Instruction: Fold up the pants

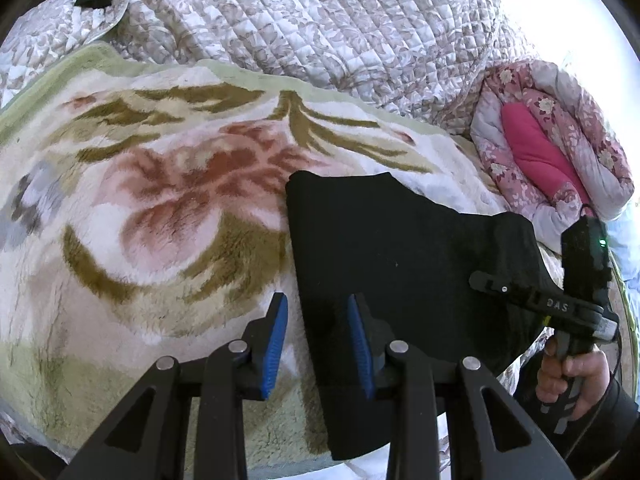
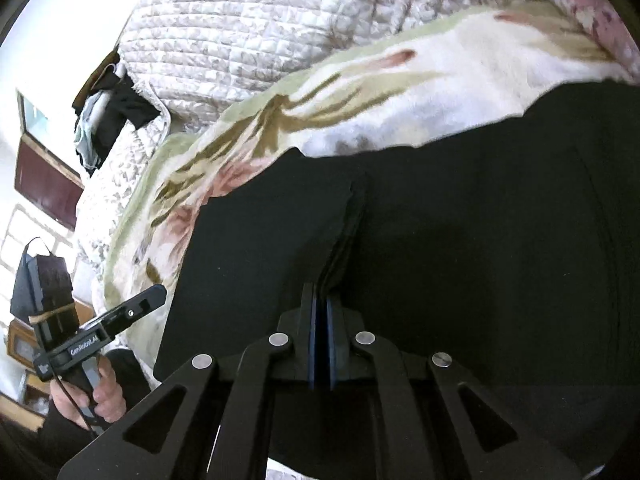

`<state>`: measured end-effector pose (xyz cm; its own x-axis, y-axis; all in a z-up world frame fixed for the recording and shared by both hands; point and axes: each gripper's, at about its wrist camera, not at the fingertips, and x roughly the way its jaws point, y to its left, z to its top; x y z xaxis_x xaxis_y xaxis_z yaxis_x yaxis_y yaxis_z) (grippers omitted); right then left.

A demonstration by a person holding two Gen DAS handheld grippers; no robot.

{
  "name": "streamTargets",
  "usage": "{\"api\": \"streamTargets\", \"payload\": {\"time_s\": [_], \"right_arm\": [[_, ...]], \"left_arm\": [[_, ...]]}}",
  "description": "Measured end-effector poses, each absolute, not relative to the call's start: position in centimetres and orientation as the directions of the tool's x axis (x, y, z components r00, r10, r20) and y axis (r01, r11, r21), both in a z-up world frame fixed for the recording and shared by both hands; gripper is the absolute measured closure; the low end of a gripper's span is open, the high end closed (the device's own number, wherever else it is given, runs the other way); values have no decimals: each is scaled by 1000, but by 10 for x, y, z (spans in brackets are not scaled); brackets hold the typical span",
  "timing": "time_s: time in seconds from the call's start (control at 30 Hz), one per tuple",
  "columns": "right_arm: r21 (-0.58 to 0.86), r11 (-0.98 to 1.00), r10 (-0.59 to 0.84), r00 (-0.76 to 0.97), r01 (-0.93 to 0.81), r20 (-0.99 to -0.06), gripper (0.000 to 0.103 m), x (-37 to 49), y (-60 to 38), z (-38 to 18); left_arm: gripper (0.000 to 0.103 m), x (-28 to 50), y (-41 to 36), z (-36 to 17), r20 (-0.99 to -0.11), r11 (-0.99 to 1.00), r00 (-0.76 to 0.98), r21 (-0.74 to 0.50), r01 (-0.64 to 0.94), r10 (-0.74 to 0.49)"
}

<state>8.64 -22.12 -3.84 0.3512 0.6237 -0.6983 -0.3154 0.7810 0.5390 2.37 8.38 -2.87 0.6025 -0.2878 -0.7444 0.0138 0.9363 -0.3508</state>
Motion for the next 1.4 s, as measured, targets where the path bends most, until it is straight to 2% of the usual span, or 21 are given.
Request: {"api": "streamTargets", "payload": {"time_s": [0.1,0.3,0.47,0.57,0.67,0.77,0.93,1.1,1.17,1.3,1.4], "right_arm": [[534,783,621,336,-320,-709,99,88,-223,-42],[443,836,548,453,-325,-703,96,92,-233,-11],[412,819,562,413,-398,-717,96,112,-203,-14],[367,845,505,357,-389,-786,96,135,-189,-39],[385,839,523,373,-385,-766,96,136,-194,-37],[343,848,501,401,-404,-767,94,117,-200,-27],[305,829,510,413,-468,-754,79,54,-204,-15],[249,813,504,422,-526,-753,79,9,-196,-15],[203,823,460,412,-531,-787,79,6,-192,-26],[155,823,438,436,-547,-786,79,2,-190,-30],[140,826,425,440,-546,-791,79,1,-189,-29]], "left_arm": [[69,27,81,-26,-740,938,607,-346,26,-289],[69,49,73,-21,-738,948,615,-315,53,-279],[69,85,62,-21,-740,956,615,-281,83,-271],[69,107,54,-33,-769,960,580,-267,89,-268],[68,115,47,-40,-775,965,577,-242,106,-258],[67,107,44,-34,-778,969,579,-222,111,-244],[67,67,38,-24,-763,969,597,-204,141,-247],[67,20,30,-20,-751,971,615,-180,158,-240],[67,5,29,-20,-750,973,620,-170,155,-230],[67,-8,23,-35,-780,975,585,-170,146,-224],[67,-14,20,-40,-770,977,601,-155,148,-213]]}}
